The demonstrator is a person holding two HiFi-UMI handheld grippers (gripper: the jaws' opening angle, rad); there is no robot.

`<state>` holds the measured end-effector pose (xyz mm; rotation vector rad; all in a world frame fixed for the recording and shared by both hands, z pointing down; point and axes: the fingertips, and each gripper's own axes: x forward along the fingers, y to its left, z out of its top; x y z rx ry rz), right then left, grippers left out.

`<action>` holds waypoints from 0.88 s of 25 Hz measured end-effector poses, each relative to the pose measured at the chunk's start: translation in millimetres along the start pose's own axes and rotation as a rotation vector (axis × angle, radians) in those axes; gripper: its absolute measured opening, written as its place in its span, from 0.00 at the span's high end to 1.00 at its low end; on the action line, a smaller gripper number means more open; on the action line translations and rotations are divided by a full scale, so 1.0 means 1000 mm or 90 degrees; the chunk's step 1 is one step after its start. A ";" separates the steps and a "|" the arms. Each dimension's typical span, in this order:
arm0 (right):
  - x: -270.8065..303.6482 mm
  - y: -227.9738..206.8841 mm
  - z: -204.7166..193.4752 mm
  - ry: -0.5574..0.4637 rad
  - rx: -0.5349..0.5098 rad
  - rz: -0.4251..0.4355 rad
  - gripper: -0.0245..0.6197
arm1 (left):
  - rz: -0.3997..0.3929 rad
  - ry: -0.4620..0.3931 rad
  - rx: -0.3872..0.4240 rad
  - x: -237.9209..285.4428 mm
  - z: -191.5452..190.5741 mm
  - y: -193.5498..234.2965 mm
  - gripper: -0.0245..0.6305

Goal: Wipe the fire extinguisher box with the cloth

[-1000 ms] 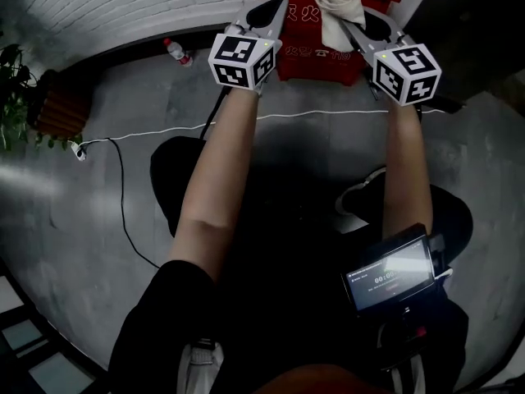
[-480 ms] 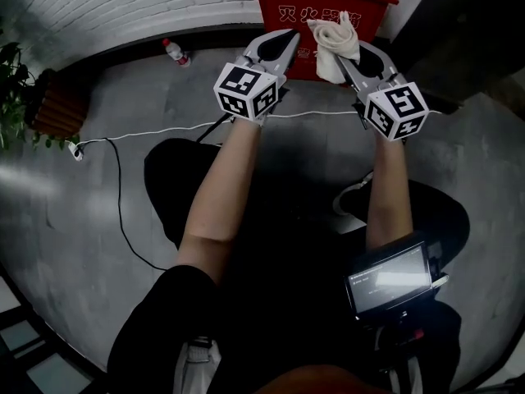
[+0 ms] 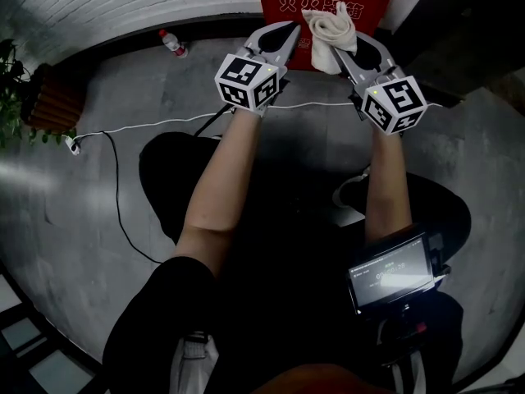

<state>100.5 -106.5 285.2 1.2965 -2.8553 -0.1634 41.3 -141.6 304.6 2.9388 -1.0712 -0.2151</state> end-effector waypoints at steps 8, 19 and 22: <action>-0.005 -0.008 -0.010 0.006 0.024 -0.014 0.80 | -0.013 0.004 0.002 0.002 -0.004 -0.006 0.96; -0.004 -0.009 -0.018 0.017 0.030 -0.013 0.80 | -0.014 0.005 0.003 0.001 -0.004 -0.005 0.96; -0.001 -0.009 -0.019 0.019 0.031 -0.010 0.80 | -0.009 0.004 0.003 0.000 -0.003 -0.002 0.96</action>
